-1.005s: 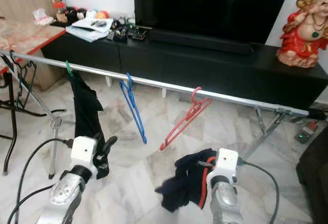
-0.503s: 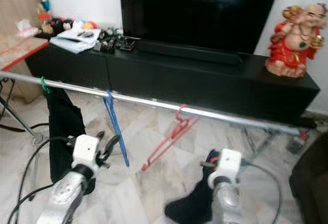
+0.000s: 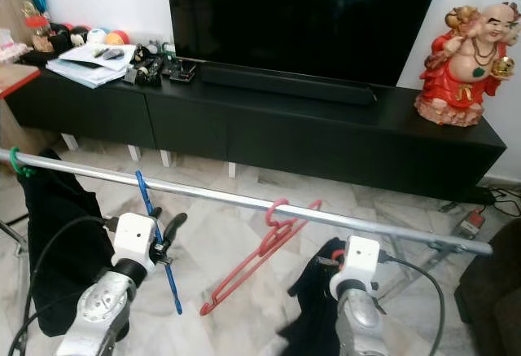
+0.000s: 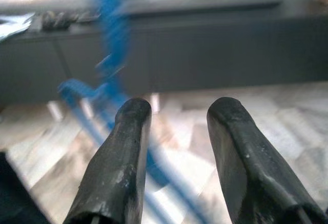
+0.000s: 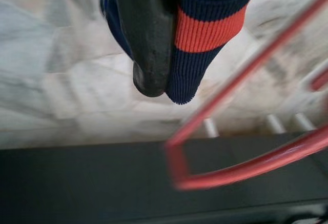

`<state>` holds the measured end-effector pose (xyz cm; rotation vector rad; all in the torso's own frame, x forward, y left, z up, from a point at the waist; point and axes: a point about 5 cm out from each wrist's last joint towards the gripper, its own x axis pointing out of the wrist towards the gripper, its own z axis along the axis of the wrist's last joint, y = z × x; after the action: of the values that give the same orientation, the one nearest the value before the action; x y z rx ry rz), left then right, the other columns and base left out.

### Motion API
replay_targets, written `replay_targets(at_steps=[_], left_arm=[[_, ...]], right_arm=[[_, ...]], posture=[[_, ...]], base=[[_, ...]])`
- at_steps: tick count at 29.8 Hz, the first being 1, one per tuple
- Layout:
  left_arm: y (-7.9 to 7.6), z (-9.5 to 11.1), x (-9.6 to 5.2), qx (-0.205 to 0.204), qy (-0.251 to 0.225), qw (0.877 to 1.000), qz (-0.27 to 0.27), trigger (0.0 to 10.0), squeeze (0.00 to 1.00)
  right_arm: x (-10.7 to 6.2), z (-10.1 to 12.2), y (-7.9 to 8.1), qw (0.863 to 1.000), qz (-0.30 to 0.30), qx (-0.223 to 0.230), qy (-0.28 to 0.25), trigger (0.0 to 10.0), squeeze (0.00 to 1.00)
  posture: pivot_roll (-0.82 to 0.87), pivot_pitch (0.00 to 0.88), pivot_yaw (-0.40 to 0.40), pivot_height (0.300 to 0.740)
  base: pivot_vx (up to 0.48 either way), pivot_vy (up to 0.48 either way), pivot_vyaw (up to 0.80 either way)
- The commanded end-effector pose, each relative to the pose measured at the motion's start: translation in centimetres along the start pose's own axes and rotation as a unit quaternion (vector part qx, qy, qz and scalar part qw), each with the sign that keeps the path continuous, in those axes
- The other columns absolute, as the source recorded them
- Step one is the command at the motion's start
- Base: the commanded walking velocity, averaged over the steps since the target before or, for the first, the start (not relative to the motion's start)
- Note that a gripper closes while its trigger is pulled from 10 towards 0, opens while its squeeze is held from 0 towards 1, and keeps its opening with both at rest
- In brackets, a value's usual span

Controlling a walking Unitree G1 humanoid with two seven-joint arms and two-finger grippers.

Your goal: Hang hanger

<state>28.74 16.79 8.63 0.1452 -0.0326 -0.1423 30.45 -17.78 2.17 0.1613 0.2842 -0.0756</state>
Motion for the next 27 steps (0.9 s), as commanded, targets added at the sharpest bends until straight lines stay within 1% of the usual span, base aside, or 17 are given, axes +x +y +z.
replay_targets(at_steps=[1,6,7,8,9,10,11,12,13,14,15,16,18,20,21,24,27], left_arm=[[0.1,0.3,-0.3,0.005,0.001,1.0,0.005,10.0,0.0],[-0.4,1.5,-0.2,0.022,0.012,0.999,-0.026,10.0,0.0],[-0.3,1.3,-0.2,0.04,0.033,0.998,-0.03,10.0,0.0],[-0.3,1.3,-0.2,0.04,0.033,0.998,-0.03,10.0,0.0],[-0.2,1.2,-0.3,0.056,0.051,0.997,-0.029,10.0,0.0],[0.0,1.0,-0.5,0.06,0.068,0.996,-0.026,10.0,0.0],[0.3,0.8,-0.6,0.057,0.085,0.995,-0.016,10.0,0.1],[0.7,0.5,-0.6,0.046,0.107,0.993,0.0,10.0,0.86],[0.7,0.5,-0.6,0.046,0.107,0.993,0.0,10.0,0.86],[0.8,0.4,-0.6,0.043,0.115,0.992,0.005,10.0,1.0],[1.0,0.4,-0.5,0.033,0.125,0.991,0.016,10.0,1.0],[1.1,0.6,-0.2,0.012,0.133,0.991,0.031,10.0,1.0],[1.1,1.1,0.6,-0.012,0.132,0.99,0.041,10.0,1.0],[0.7,1.4,1.1,-0.013,0.132,0.991,0.032,10.0,1.0],[0.7,1.4,1.1,-0.013,0.132,0.991,0.032,10.0,1.0],[0.1,2.0,1.8,-0.026,0.129,0.991,0.015,10.0,1.0],[-0.2,2.4,2.1,-0.023,0.127,0.992,0.006,10.0,1.0]], right_arm=[[0.0,0.2,-0.1,1.0,0.002,-0.003,-0.005,10.0,0.0],[0.0,0.0,0.1,1.0,0.005,-0.007,0.0,10.0,0.0],[0.0,0.0,0.1,1.0,0.005,-0.007,0.0,10.0,0.0],[0.0,0.0,0.1,1.0,0.005,-0.007,0.0,10.0,0.0],[0.0,-0.1,0.1,1.0,0.005,-0.007,0.0,10.0,0.0],[0.0,-0.1,0.1,1.0,0.005,-0.007,0.001,10.0,0.0],[0.0,-0.1,0.1,1.0,0.004,-0.007,0.001,10.0,0.0],[0.0,-0.1,0.1,1.0,0.004,-0.008,0.002,10.0,0.0],[0.0,-0.1,0.1,1.0,0.004,-0.008,0.002,10.0,0.0],[0.0,-0.1,0.1,1.0,0.004,-0.008,0.003,10.0,0.0],[0.0,-0.2,0.1,1.0,0.005,-0.008,0.003,10.0,0.0],[0.0,-0.2,0.2,1.0,0.006,-0.009,0.004,10.0,0.0],[0.0,-0.2,0.3,1.0,0.008,-0.009,0.005,10.0,0.0],[0.0,-0.3,0.4,1.0,0.01,-0.012,0.006,10.0,0.0],[0.0,-0.3,0.4,1.0,0.01,-0.012,0.006,10.0,0.0],[0.0,-0.3,0.6,1.0,0.012,-0.016,0.006,10.0,0.0],[0.0,-0.3,0.6,1.0,0.013,-0.016,0.007,10.0,0.0]], posture=[[0.05,0.061,-0.045,0.74],[0.05,0.064,-0.041,0.74],[0.05,0.062,-0.038,0.74],[0.05,0.062,-0.038,0.74],[0.05,0.062,-0.037,0.74],[0.05,0.063,-0.036,0.74],[0.05,0.064,-0.037,0.74],[0.06,0.065,-0.038,0.74],[0.06,0.065,-0.038,0.74],[0.06,0.065,-0.038,0.74],[0.05,0.065,-0.037,0.74],[0.06,0.066,-0.037,0.74],[0.06,0.065,-0.037,0.74],[0.05,0.063,-0.035,0.74],[0.05,0.063,-0.035,0.74],[0.05,0.06,-0.031,0.74],[0.05,0.056,-0.027,0.74]], base=[[0.0,0.0,0.0],[0.0,0.0,0.0],[0.0,0.0,0.0],[0.0,0.0,0.0],[0.0,0.0,0.0],[0.0,0.0,0.0],[0.0,0.0,0.0],[0.0,0.0,0.0],[0.0,0.0,0.0],[0.0,0.0,0.0],[0.0,0.0,0.0],[0.0,0.0,0.0],[0.0,0.0,0.0],[0.0,0.0,0.0],[0.0,0.0,0.0],[0.0,0.0,0.0],[0.0,0.0,0.0]])
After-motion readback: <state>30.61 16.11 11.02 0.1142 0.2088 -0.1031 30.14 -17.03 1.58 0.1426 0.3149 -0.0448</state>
